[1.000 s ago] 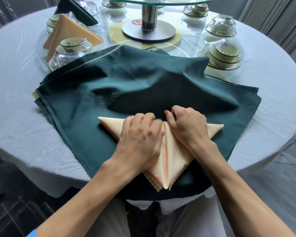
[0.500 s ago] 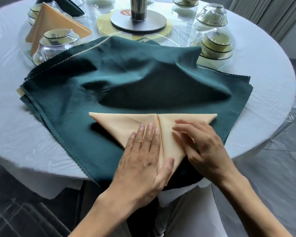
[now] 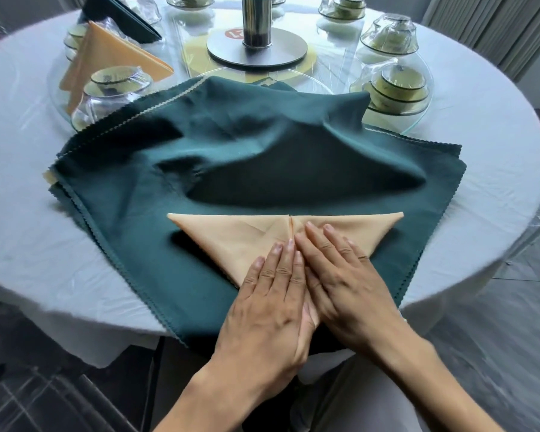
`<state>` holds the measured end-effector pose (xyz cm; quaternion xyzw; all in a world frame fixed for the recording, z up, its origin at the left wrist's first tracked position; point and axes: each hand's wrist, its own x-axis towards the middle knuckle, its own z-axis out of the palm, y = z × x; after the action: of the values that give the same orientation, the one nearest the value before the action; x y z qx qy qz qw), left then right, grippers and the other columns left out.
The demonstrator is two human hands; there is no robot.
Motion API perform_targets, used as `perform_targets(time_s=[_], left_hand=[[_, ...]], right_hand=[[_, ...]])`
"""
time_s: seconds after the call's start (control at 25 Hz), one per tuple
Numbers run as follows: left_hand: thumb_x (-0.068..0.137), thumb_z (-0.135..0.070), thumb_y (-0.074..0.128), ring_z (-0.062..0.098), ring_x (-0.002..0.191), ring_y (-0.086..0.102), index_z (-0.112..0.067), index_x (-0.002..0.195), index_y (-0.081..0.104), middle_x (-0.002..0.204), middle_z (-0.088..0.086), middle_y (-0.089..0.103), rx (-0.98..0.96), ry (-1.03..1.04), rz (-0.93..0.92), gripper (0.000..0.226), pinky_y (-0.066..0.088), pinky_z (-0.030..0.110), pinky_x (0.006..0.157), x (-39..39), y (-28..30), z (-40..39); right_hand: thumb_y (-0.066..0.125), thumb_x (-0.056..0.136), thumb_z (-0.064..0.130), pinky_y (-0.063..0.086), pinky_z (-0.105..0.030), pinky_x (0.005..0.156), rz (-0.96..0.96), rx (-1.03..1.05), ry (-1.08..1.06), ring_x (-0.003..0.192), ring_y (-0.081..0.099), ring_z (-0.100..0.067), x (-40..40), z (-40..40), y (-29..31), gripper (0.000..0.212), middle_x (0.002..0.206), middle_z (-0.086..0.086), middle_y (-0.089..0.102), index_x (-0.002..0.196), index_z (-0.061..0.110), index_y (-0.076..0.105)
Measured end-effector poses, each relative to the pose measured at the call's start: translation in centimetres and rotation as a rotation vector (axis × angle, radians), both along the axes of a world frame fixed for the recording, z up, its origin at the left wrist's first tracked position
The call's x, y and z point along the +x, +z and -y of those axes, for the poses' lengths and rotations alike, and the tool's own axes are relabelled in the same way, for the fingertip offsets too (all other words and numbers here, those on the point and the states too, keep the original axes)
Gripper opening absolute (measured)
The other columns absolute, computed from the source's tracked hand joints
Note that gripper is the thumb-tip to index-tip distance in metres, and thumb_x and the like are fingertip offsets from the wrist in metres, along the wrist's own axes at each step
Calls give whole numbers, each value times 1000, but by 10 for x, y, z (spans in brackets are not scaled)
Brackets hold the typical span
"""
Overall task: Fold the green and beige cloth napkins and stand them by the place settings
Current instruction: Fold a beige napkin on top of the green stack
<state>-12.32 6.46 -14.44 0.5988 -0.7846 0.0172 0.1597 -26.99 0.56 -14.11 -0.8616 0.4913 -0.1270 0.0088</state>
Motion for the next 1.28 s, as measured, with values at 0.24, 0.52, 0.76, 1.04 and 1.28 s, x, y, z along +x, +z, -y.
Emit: perform_targets(time_s=[0.24,0.52,0.76,1.04,1.28], left_hand=[[89,-32,37,32,142,36,5,142,46,152,22,40,51,-37,-7,65,25,43,113,-1,-1,0],[92,-50,18,-17,142,-4,-32,152,-9,161,-20,-2,401,-84,-714,68,-3,13,117,15,28,3],[94,-50,20,-22,138,-13,-33,154,1,157,-27,-6,499,-102,-631,65,-10,7,112,24,36,8],[75,-63,-20,0,143,-24,-35,155,-10,163,-15,-15,389,247,18,85,-17,35,118,115,22,50],[87,-43,4,22,146,28,-23,157,19,159,1,32,241,11,132,74,12,42,122,90,39,62]], right_hand=[[1,88,56,-1,-35,120,-122,130,-237,151,8,-17,-55,34,20,74,163,3,11,155,29,15],[24,104,41,26,-35,111,269,38,45,141,35,-18,8,-59,6,48,152,-5,42,147,23,36],[12,103,45,28,-46,108,75,-59,-72,139,36,-28,24,-65,-16,60,151,-15,40,146,11,37],[16,102,48,27,-44,110,74,-67,-87,139,36,-26,24,-65,-14,57,151,-12,42,146,24,43],[15,101,49,22,-40,111,101,-64,-109,137,37,-25,26,-67,-13,56,149,-11,45,144,26,43]])
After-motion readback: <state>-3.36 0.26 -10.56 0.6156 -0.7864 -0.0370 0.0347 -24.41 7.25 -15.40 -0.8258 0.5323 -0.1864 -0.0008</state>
